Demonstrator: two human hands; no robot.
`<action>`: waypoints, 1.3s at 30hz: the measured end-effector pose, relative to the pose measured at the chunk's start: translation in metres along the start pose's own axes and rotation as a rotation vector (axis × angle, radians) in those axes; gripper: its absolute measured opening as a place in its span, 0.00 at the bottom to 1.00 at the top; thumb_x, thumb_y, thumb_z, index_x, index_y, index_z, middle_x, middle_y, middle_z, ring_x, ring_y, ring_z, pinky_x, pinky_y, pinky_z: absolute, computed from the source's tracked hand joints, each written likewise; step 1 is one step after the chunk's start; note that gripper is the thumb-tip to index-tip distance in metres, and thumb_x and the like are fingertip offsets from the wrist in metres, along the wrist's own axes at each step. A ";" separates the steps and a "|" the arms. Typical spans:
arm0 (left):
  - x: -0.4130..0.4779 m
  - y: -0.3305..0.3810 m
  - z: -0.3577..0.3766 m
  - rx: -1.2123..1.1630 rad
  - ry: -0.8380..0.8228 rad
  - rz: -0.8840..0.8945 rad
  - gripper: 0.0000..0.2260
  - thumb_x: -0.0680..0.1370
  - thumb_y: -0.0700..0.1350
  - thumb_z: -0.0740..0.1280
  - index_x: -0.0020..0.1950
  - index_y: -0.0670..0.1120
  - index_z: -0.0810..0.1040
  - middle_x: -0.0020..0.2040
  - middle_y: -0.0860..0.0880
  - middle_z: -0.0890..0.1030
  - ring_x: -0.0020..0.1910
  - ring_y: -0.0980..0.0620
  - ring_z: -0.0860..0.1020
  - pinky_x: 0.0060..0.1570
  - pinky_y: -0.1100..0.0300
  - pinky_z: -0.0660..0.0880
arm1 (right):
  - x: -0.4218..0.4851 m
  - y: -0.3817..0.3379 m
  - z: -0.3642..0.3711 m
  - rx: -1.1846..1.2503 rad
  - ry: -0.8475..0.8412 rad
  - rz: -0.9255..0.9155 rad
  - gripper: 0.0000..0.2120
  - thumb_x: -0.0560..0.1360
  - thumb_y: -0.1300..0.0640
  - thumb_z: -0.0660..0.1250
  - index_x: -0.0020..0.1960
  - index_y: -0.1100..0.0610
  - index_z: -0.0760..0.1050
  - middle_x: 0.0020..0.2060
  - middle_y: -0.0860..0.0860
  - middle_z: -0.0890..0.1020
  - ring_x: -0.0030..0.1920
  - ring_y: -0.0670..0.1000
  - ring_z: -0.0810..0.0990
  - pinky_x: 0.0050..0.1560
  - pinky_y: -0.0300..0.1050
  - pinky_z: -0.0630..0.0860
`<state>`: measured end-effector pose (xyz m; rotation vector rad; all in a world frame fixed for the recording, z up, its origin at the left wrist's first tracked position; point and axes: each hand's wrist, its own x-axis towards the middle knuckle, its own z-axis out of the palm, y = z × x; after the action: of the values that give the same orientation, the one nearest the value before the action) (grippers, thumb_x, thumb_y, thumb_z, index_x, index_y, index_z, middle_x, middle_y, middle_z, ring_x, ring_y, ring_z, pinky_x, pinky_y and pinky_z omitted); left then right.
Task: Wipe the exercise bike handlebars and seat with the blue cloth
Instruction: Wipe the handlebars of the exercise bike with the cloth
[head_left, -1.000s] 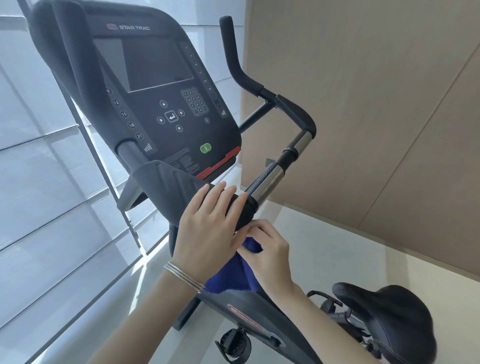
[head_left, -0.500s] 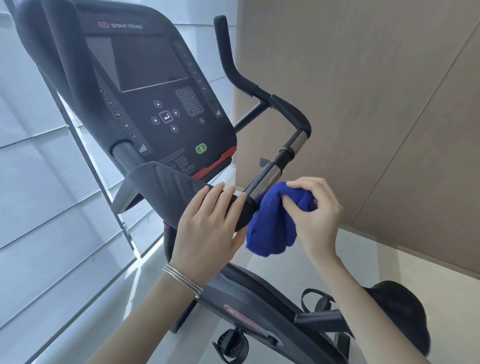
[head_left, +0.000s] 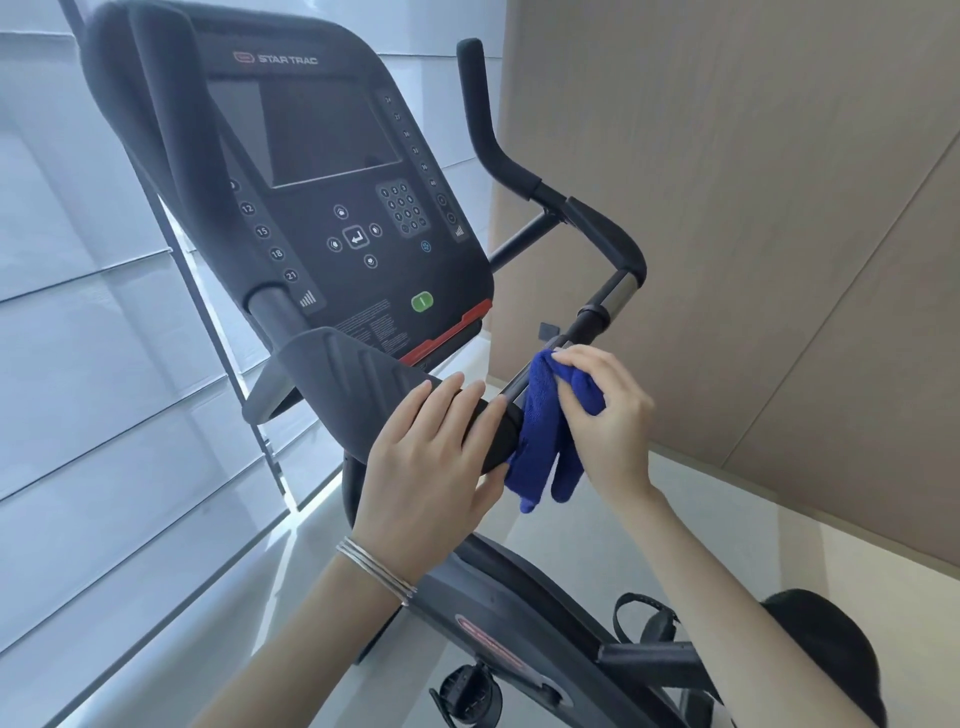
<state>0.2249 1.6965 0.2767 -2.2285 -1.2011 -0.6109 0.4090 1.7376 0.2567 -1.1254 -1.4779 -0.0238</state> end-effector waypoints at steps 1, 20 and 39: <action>0.000 0.000 0.000 -0.003 0.000 -0.001 0.19 0.74 0.54 0.62 0.59 0.46 0.77 0.57 0.47 0.81 0.60 0.45 0.77 0.63 0.51 0.71 | -0.001 -0.002 -0.002 -0.007 -0.031 0.006 0.09 0.72 0.67 0.68 0.52 0.63 0.79 0.50 0.52 0.82 0.52 0.42 0.77 0.58 0.28 0.70; 0.013 -0.028 -0.016 -0.136 -0.130 0.066 0.21 0.71 0.61 0.63 0.56 0.48 0.79 0.50 0.49 0.82 0.51 0.46 0.80 0.58 0.51 0.74 | -0.016 -0.008 -0.033 0.000 -0.447 -0.095 0.21 0.74 0.65 0.66 0.66 0.60 0.70 0.64 0.51 0.76 0.65 0.46 0.73 0.65 0.38 0.69; 0.010 -0.027 -0.006 -0.195 -0.078 0.020 0.19 0.71 0.60 0.61 0.51 0.48 0.79 0.45 0.48 0.82 0.44 0.46 0.78 0.50 0.54 0.75 | 0.000 0.000 -0.029 -0.146 -0.284 -0.029 0.17 0.71 0.69 0.69 0.59 0.59 0.78 0.58 0.48 0.78 0.59 0.44 0.76 0.61 0.29 0.68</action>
<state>0.2067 1.7115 0.2935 -2.4446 -1.2003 -0.6637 0.4304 1.7202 0.2651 -1.2641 -1.7672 0.0090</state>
